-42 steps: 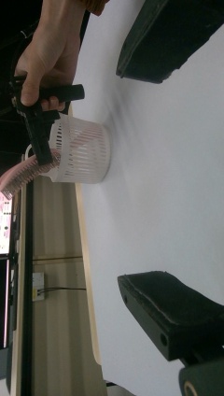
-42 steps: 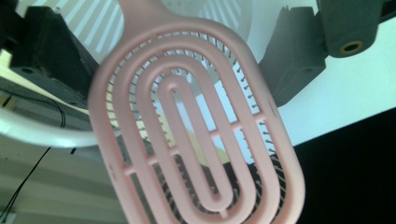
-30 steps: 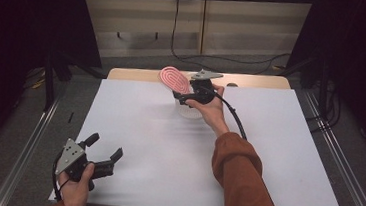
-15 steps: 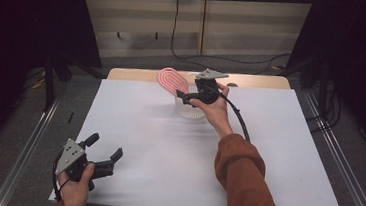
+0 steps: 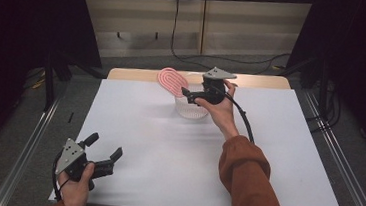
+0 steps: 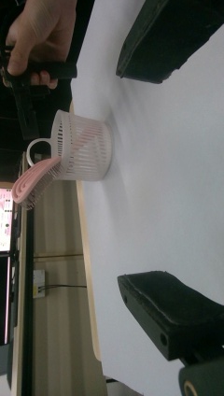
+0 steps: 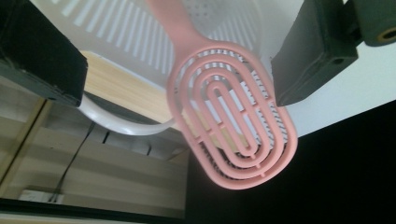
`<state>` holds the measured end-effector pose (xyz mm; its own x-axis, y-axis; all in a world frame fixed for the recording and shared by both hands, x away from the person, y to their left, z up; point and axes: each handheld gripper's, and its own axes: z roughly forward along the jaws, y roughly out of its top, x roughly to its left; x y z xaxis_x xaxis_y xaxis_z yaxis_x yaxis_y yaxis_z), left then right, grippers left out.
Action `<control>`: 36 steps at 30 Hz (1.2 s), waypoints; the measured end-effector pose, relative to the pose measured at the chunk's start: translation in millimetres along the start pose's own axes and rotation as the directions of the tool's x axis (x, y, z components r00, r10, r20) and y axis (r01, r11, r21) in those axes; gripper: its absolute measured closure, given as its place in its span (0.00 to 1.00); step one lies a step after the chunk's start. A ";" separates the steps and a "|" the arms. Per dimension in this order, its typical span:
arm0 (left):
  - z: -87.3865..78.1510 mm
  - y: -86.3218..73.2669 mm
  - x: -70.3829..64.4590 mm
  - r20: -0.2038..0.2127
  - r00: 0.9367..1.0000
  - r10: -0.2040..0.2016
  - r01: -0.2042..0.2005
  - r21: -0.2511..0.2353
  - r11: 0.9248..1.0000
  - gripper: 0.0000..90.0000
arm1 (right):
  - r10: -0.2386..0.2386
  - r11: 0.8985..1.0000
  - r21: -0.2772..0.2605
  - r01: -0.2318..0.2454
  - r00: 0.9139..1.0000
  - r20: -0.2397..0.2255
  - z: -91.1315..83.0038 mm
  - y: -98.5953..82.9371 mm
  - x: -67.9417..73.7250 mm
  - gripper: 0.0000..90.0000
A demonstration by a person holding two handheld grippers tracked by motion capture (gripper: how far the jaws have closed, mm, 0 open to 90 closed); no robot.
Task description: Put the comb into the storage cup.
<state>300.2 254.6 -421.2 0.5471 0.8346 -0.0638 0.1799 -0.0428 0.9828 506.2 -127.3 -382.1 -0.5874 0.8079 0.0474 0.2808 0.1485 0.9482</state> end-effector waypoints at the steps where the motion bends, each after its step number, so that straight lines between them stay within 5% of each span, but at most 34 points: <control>1: 0.1 0.0 0.0 -0.005 1.000 0.002 -0.002 0.002 1.000 0.04 | 0.001 1.000 -0.001 -0.001 1.000 0.011 -1.4 0.5 -0.4 0.03; 17: 1.0 -0.1 1.5 -0.026 1.000 -0.011 0.011 0.001 1.000 0.04 | 0.003 0.999 -0.053 0.001 0.997 0.080 -28.2 5.1 -4.9 0.03; 36: -0.5 0.0 1.8 -0.027 1.000 -0.010 0.010 -0.002 1.000 0.03 | 0.013 0.999 -0.044 -0.006 0.986 0.166 -55.3 -5.9 -9.0 0.03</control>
<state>300.8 256.4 -421.2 0.5232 0.8495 -0.0686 0.1836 -0.0338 0.9824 467.8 -167.0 -370.8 -0.4493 0.8933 0.0073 0.2506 0.1182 0.9608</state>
